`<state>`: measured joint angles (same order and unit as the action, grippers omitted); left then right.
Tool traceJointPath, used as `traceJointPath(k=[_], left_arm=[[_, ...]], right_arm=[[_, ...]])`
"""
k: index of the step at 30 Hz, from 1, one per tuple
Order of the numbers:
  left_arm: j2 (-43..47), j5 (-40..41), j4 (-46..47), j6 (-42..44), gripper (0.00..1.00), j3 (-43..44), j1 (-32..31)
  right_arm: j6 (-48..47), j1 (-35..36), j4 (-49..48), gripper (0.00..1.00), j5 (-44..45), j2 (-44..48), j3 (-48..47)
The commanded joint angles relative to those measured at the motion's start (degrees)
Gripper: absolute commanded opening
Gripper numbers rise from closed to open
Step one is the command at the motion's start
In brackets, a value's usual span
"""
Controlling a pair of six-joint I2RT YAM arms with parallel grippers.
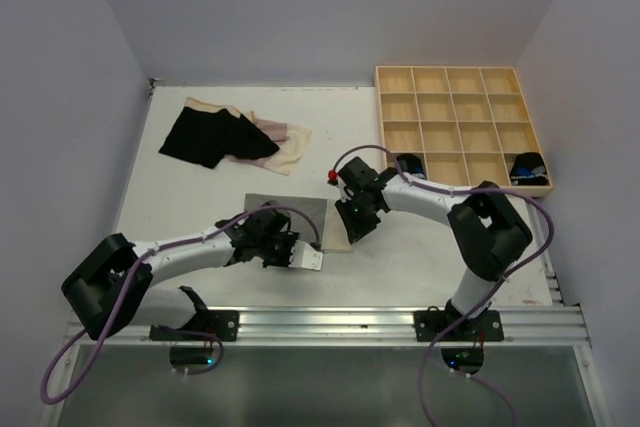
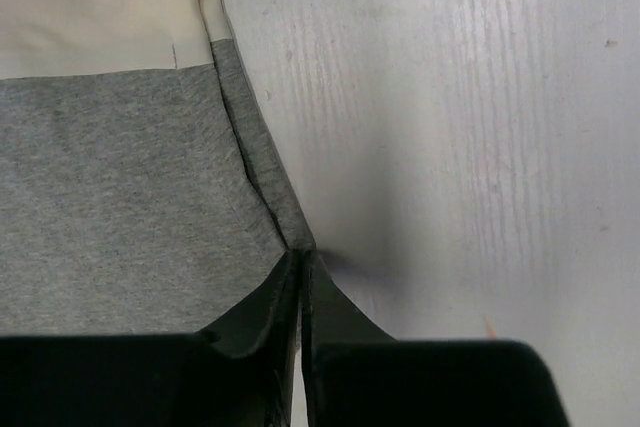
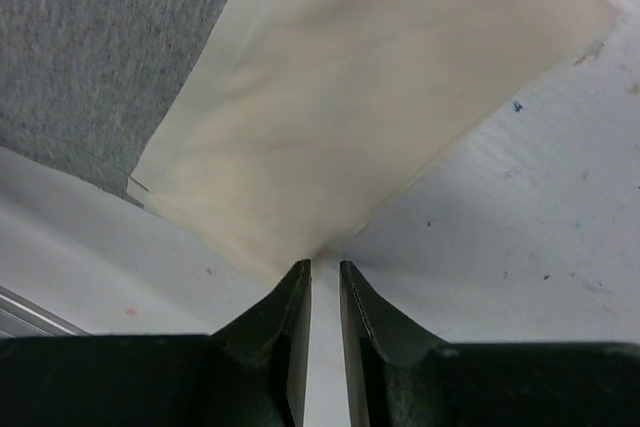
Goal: Roll the underwear
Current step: Fold the underwear
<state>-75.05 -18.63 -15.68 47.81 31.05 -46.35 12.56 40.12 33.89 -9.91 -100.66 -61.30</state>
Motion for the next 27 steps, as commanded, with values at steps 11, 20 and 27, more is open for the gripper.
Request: traceJointPath(k=[11,20,27], left_arm=[[3.7,-2.9,-15.0,5.0,0.00,-0.2,-0.1],[11.1,-4.6,-13.8,5.4,0.40,0.0,0.6],[14.0,-11.0,-16.9,9.4,0.41,1.1,8.1]], right_arm=[[-6.5,0.0,1.2,0.26,-0.4,15.0,2.1],[-12.1,5.5,-6.5,0.31,-0.6,24.5,10.6],[-18.7,14.8,-6.8,0.40,3.6,18.8,11.4]])
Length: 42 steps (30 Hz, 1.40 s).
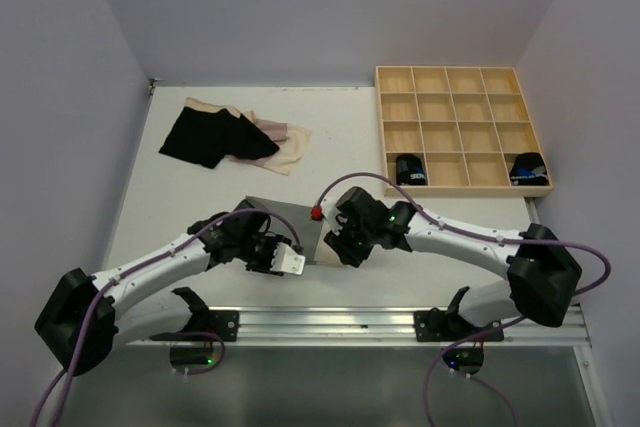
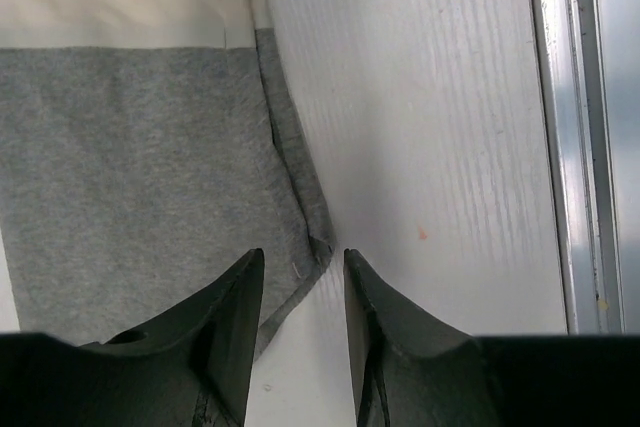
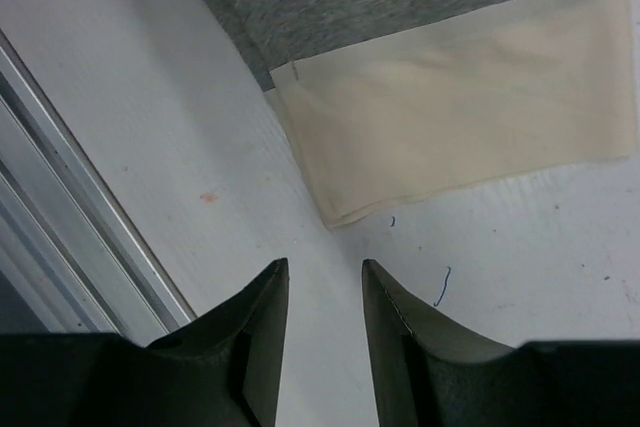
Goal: Roll the underwear
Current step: Fold the underwear
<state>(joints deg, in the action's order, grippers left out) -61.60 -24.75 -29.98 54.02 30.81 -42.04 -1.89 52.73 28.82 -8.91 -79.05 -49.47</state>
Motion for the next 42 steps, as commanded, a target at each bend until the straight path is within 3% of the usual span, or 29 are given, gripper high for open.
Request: traceJointPath(k=[1,4,12,21,27,39,42], left_arm=[[1.0,-6.7,-3.4,3.7,0.42,1.5,5.1],[2.0,-7.6,-4.5,6.1,0.42,0.9,7.9],[4.2,-7.8,-4.3,8.6,0.45,-2.6,8.0],[2.6,-8.3,-6.5,12.1,0.44,-1.7,7.9],[1.6,-9.9,-8.4,13.3,0.44,-0.8,7.9],[2.7,-10.8,-9.9,15.4,0.45,-1.1,7.9],[2.2,-10.8,-9.6,15.9,0.45,-1.1,7.9]], right_arm=[[-4.7,2.7,-1.3,0.41,2.8,-3.9,-1.1],[-4.8,4.3,-1.1,0.42,4.0,-7.8,-2.2],[-4.7,4.7,-1.2,0.39,6.0,-15.0,-5.6],[-6.3,6.7,2.6,0.38,10.6,-12.3,-7.7],[-10.1,7.7,3.7,0.40,9.1,-11.3,-9.1],[-11.6,7.7,1.9,0.33,5.7,-21.1,-10.0],[-11.9,7.7,2.6,0.26,5.7,-21.9,-10.4]])
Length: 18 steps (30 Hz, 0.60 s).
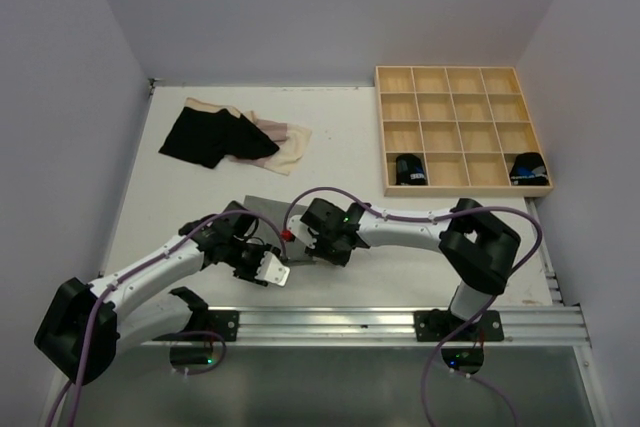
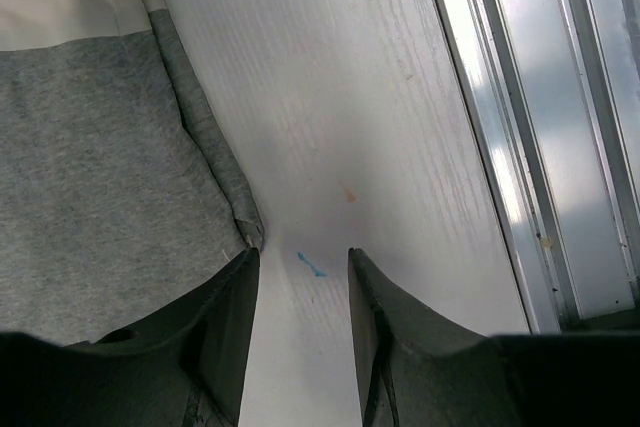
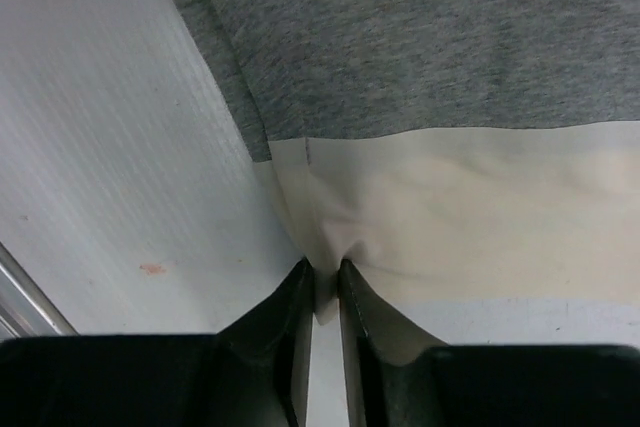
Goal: Roll the underwear
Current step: Fold the underwear
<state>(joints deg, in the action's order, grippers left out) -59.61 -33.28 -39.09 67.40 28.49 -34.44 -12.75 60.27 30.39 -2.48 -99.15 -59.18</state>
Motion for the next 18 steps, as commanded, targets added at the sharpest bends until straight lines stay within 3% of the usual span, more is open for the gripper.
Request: traceJointPath(k=[1,3,5,13,18], left_arm=[[-0.1,-2.3,-0.3,2.7,0.45,1.2,0.2],[-0.5,-2.8,0.2,2.8,0.45,1.3,0.3],[-0.8,-2.8,1.6,2.0,0.44,1.0,0.2],[-1.1,3.1,13.6,-4.5,0.34,-2.8,-1.6],[-2.2,3.7,16.1,-5.0,0.36,-3.6,-2.1]], right_arm=[[-1.1,0.1,1.4,0.18,-0.9,-2.5,-0.8],[-1.1,0.1,1.6,0.06,-1.0,-2.6,-1.3],[-1.0,0.1,1.7,0.01,-1.3,-2.1,-1.5],[-0.3,0.1,3.6,0.00,-2.2,-0.8,-3.5],[0.2,0.1,3.4,0.00,-2.3,-1.5,-3.1]])
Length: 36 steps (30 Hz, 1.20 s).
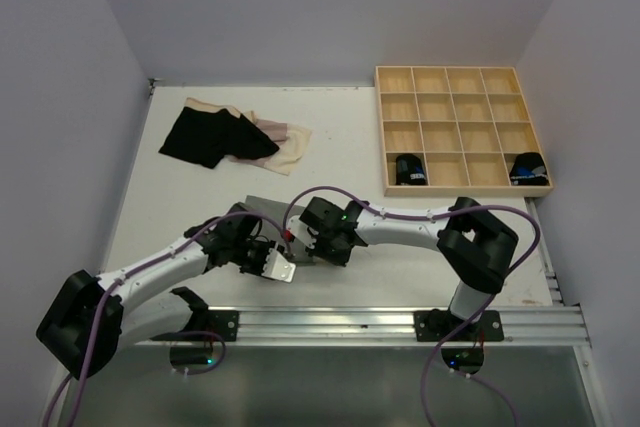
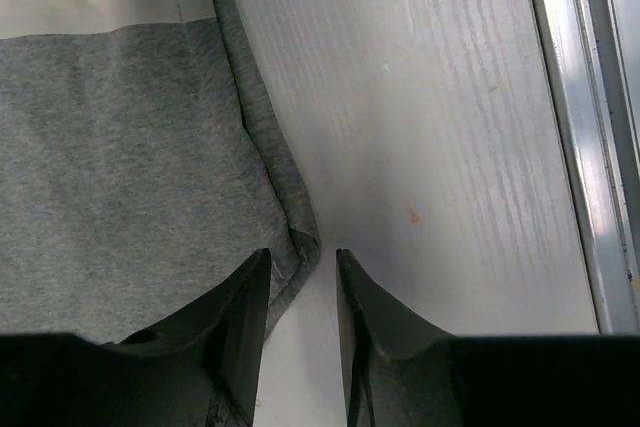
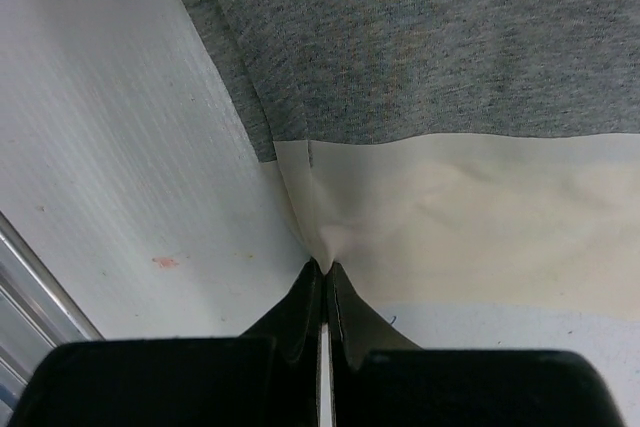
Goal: Roll the underwear
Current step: Fold the underwear
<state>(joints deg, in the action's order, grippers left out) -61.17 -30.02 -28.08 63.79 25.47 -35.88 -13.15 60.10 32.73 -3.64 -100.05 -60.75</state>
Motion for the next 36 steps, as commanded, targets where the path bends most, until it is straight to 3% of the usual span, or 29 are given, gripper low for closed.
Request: traceJointPath(k=[1,5,8,13,16,24,36], left_arm=[[-1.0,0.7,5.2,-1.6,0.37,-0.9,-1.4],[-2.6,1.7,7.0,-1.7,0.38,-1.5,-2.5],[-3.5,2.2,7.3,-1.8,0.33,-1.8,-3.2],[-4.7,3.7,6.8,-2.0,0.07,-2.0,-4.3],[-2.2,4.2,4.0,-2.6,0.00,-0.9,-4.3],[4.7,0.4,-6.9,-4.0,0.00,3.1,-4.3],[-1.1,0.9,-4.5,-4.8,0.00,11.7,-1.0]], right_arm=[[0.8,0.3,0.9,0.00,-1.2,-0.7,-1.6],[1.0,0.2,0.8,0.00,-1.9,-0.8,-1.7],[1.1,0.2,0.8,0.00,-2.0,-1.1,-1.7],[1.5,0.3,0.9,0.00,-2.2,-0.8,-1.6],[1.9,0.2,1.2,0.00,-3.0,0.9,-1.2],[3.5,0.3,2.8,0.00,-6.6,6.6,0.6],[3.5,-5.3,4.9,0.00,-10.3,4.7,-2.6]])
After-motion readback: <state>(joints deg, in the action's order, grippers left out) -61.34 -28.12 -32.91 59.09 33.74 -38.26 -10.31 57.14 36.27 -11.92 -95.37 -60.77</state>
